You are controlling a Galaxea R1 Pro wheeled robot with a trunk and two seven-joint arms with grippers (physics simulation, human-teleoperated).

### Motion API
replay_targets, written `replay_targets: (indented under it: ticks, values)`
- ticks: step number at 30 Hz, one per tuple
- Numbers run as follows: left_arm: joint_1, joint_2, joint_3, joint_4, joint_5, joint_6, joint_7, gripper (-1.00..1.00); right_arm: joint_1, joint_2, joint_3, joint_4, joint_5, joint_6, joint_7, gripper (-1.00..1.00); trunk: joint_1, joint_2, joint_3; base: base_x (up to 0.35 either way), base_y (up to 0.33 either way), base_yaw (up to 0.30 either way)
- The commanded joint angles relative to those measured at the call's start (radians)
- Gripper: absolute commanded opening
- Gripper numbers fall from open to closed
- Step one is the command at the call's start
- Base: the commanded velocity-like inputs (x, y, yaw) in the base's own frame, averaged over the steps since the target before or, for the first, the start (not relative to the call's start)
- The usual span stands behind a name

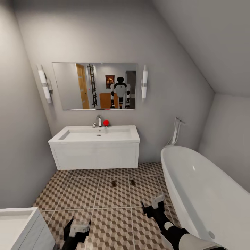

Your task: Take the four mousetraps from the cabinet in the bathroom and place them on the bathroom floor. Make sure all four end up on the same floor surface, and ensure that at least two of them are either under or directly next to the same bathroom sink.

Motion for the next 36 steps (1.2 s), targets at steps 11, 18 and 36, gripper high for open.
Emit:
replay_targets:
  ticks: [11,18,36]
  values:
    - [0.096,0.031,-0.007,0.004,0.003,0.001,0.011,1.00,0.045,-0.013,0.000,0.002,0.007,0.001,-0.026,1.00,0.000,-0.001,0.000,0.000,0.000,0.000]
    - [0.129,0.043,-0.007,0.004,0.005,0.043,0.014,1.00,0.063,-0.007,0.000,0.001,-0.010,0.077,-0.028,1.00,0.000,-0.001,0.000,0.000,0.000,0.000]
    - [0.132,0.040,-0.006,0.004,0.006,0.096,0.042,1.00,0.110,-0.012,-0.001,0.002,-0.015,0.087,-0.031,1.00,0.000,-0.001,0.000,0.000,0.000,0.000]
